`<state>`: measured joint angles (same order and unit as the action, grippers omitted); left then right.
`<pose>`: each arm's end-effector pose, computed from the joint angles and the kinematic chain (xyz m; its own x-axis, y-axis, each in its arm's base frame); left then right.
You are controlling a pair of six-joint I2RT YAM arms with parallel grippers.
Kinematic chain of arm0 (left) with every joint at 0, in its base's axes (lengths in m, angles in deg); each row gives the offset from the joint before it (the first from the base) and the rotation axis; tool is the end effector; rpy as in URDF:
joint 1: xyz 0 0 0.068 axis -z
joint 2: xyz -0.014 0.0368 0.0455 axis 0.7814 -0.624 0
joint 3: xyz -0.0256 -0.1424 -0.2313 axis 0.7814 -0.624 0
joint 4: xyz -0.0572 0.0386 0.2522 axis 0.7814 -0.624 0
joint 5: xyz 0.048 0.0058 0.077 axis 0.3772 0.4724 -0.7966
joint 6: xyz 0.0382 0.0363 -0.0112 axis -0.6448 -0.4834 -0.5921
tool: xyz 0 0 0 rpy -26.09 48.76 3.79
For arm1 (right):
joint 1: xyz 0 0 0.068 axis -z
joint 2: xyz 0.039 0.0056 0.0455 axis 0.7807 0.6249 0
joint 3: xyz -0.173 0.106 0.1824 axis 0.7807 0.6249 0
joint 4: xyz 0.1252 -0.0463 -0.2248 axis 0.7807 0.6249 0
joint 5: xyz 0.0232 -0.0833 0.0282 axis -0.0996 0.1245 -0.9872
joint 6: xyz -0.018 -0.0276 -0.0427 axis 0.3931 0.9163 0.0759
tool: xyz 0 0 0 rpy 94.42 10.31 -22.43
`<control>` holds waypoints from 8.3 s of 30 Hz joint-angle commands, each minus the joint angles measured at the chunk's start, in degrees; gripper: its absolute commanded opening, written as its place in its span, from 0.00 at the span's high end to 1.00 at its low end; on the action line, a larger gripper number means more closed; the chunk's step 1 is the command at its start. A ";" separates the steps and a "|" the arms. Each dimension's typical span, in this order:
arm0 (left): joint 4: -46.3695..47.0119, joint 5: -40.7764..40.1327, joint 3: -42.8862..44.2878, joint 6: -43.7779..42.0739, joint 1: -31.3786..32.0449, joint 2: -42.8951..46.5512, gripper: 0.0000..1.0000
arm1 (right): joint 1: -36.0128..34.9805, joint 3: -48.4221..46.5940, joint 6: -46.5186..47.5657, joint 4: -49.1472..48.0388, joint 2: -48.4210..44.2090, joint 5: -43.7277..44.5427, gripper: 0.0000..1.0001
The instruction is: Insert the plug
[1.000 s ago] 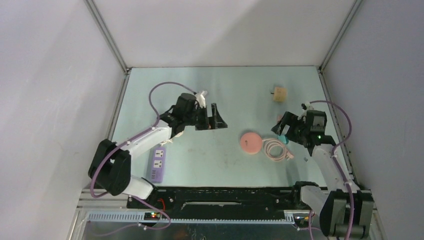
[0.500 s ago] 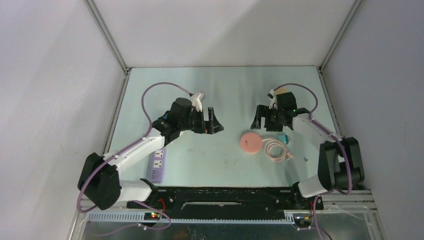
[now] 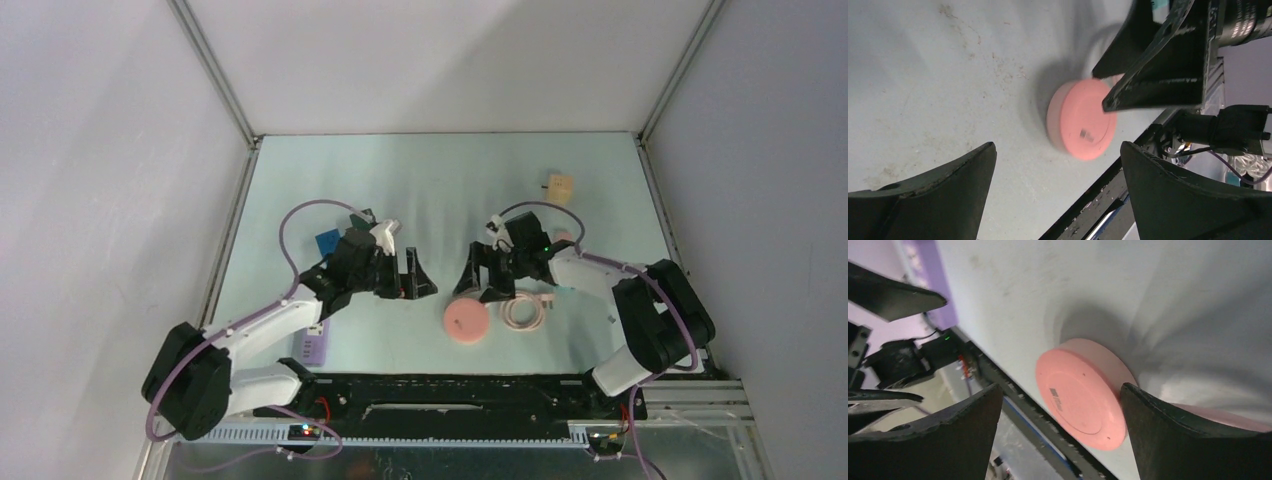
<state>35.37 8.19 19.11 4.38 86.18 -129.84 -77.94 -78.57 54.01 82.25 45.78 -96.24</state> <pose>0.1953 -0.1505 0.2089 -0.8445 -0.0568 -0.5325 0.3402 0.7111 -0.6154 0.2495 0.1477 0.1623 -0.9864 0.0168 -0.1633 -0.1026 0.7137 0.6929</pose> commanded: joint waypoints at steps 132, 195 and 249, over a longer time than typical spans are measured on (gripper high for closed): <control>-17.71 -15.52 5.87 -10.26 -4.28 25.09 0.04 | -29.34 -11.15 4.03 13.67 -10.68 47.24 0.00; 0.85 7.74 -2.42 -4.18 -7.33 14.16 0.01 | 13.30 3.33 2.52 2.85 -1.03 20.55 0.48; 18.66 -1.78 10.73 -1.16 20.08 -24.03 0.39 | 17.31 20.94 -3.60 -18.64 -9.65 -1.09 0.58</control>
<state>55.52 12.37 23.81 2.85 106.02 -149.52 -60.58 -58.12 51.01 67.08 34.88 -97.77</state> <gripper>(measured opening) 0.650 0.421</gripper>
